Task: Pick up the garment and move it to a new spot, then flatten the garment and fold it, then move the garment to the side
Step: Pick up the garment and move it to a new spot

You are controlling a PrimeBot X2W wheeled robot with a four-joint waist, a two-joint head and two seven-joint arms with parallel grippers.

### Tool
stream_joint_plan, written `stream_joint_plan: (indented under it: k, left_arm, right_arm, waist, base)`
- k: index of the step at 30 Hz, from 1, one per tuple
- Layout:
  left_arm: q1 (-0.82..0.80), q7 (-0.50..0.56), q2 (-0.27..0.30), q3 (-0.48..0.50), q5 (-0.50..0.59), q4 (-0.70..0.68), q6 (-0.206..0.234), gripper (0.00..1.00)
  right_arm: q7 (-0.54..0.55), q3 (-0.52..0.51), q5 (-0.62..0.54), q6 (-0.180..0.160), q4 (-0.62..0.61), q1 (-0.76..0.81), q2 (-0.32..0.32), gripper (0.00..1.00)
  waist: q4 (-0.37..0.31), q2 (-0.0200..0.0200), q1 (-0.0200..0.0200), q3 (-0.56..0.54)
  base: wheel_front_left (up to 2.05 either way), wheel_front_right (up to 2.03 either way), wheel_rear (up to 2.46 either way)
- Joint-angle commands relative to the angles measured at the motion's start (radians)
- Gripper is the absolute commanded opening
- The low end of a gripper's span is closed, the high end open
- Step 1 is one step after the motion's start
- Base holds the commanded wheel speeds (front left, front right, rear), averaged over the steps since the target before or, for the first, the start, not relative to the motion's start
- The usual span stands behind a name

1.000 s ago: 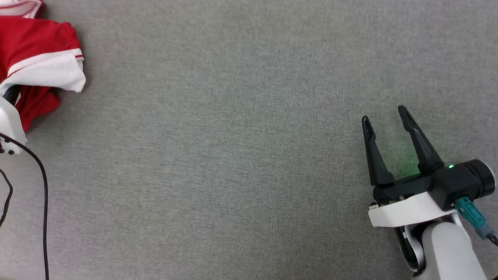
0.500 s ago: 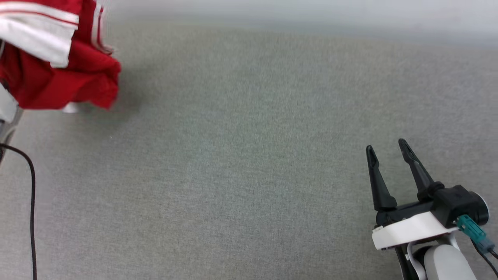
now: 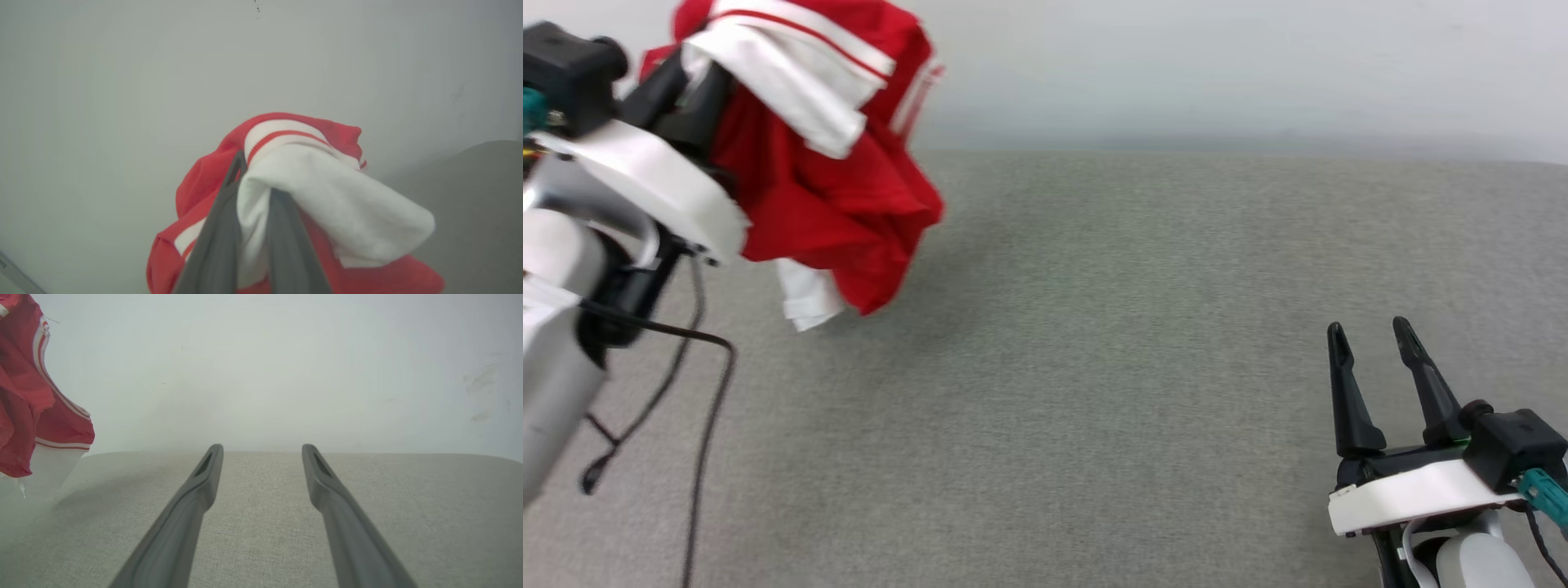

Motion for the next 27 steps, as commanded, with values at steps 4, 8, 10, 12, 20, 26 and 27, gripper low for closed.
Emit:
stream_joint_plan:
  k: [4,8,10,12,20,26,27]
  left_arm:
    - [0.064,0.017,-0.082,-0.035,-0.003,-0.065,0.075,0.00]
    - [0.122,0.019,-0.180,-0.079,-0.029,-0.064,0.097,0.00]
    - [0.152,0.010,-0.233,-0.102,-0.039,-0.039,0.100,0.00]
    - [0.168,0.003,-0.263,-0.114,-0.044,-0.020,0.102,0.00]
    - [0.220,-0.039,-0.526,-0.214,-0.037,0.200,0.112,0.00]
    - [0.198,-0.057,-0.685,-0.249,-0.035,0.361,0.108,1.00]
    - [0.194,-0.053,-0.701,-0.259,-0.037,0.378,0.094,1.00]
  right_arm:
    - [-0.002,-0.009,0.018,-0.001,0.002,0.003,0.002,1.00]
    - [-0.002,-0.007,0.025,-0.001,0.002,0.006,0.001,1.00]
    - [-0.002,-0.005,0.031,-0.001,0.004,0.005,0.001,1.00]
    - [-0.002,-0.003,0.032,-0.001,0.005,0.004,0.001,1.00]
    - [-0.002,-0.024,0.042,-0.001,0.007,0.005,0.001,1.00]
    - [-0.002,-0.012,0.055,-0.001,0.013,-0.003,0.001,1.00]
    - [-0.002,-0.010,0.056,-0.001,0.014,-0.002,0.001,1.00]
  waist:
    - [-0.066,0.0000,0.0003,-0.016]
    - [-0.106,0.0000,0.0003,-0.013]
    - [-0.126,0.0000,0.0003,-0.010]
    - [-0.136,0.0000,0.0003,-0.008]
    - [-0.189,0.0000,0.0003,-0.001]
    - [-0.207,0.0000,0.0003,0.000]
    - [-0.207,0.0000,0.0003,0.001]
  base:
    - [0.00,0.00,0.00]
    - [0.00,0.00,0.00]
    - [0.00,0.00,0.00]
    - [0.00,0.00,0.00]
    - [0.00,0.00,0.00]
    - [0.00,0.00,0.00]
    - [0.00,0.00,0.00]
